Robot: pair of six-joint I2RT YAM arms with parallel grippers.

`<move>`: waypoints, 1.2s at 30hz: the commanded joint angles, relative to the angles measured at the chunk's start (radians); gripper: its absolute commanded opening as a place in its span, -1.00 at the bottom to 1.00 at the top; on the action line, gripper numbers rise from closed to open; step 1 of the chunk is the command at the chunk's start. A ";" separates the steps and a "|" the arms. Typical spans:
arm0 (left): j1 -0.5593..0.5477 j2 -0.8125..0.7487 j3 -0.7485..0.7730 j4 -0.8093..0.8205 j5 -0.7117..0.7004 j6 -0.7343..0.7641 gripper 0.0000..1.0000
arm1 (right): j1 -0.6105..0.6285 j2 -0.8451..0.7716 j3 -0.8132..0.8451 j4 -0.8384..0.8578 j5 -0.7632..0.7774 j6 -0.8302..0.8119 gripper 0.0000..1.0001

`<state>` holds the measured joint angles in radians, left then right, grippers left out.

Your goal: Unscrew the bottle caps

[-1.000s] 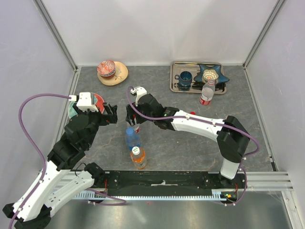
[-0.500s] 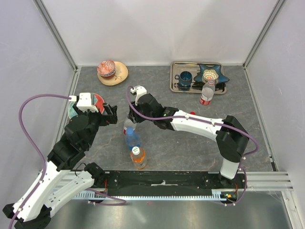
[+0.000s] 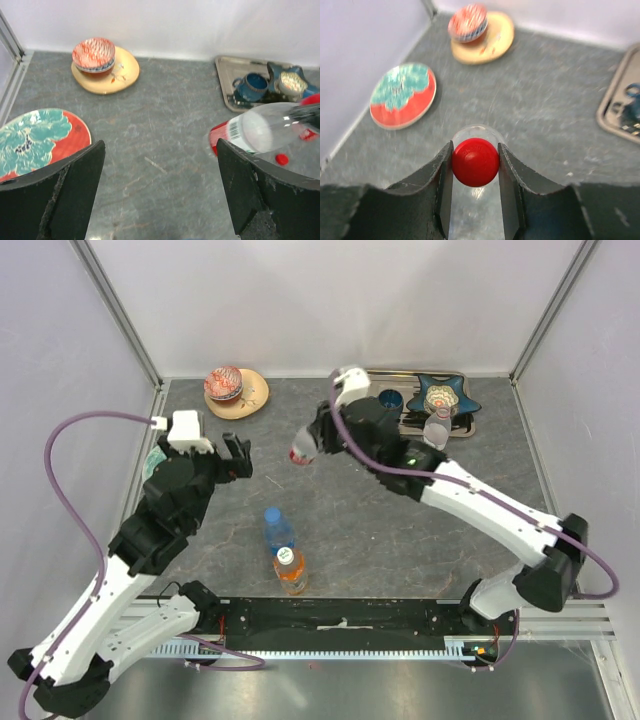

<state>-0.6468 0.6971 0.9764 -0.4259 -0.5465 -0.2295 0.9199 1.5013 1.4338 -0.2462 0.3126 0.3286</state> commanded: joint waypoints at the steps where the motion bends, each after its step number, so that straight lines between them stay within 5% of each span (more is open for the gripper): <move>1: 0.065 0.154 0.201 0.134 0.020 0.009 0.96 | -0.065 -0.082 0.091 -0.099 0.016 0.027 -0.86; 5: 0.177 0.297 0.367 0.113 0.267 -0.123 0.97 | -0.114 -0.134 0.057 -0.111 -0.117 0.093 -1.00; 8: 0.260 0.388 0.410 0.188 0.688 -0.220 0.99 | -0.171 -0.165 0.047 -0.111 -0.296 0.131 -1.00; 11: 0.309 0.487 0.390 0.398 1.294 -0.336 0.99 | -0.226 -0.179 0.068 -0.142 -0.470 0.135 -1.00; 14: 0.308 0.573 0.366 0.602 1.616 -0.439 0.99 | -0.276 -0.203 0.076 -0.179 -0.610 0.136 -1.00; 19: 0.294 0.596 0.303 0.705 1.691 -0.502 0.99 | -0.311 -0.254 0.062 -0.122 -0.721 0.174 -1.00; 36: 0.194 0.585 0.311 0.532 1.663 -0.301 0.96 | -0.314 -0.237 0.134 -0.044 -0.770 0.214 -1.00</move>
<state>-0.4328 1.2949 1.2610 0.1478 1.0786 -0.6018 0.6109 1.2537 1.5303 -0.3504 -0.4381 0.5179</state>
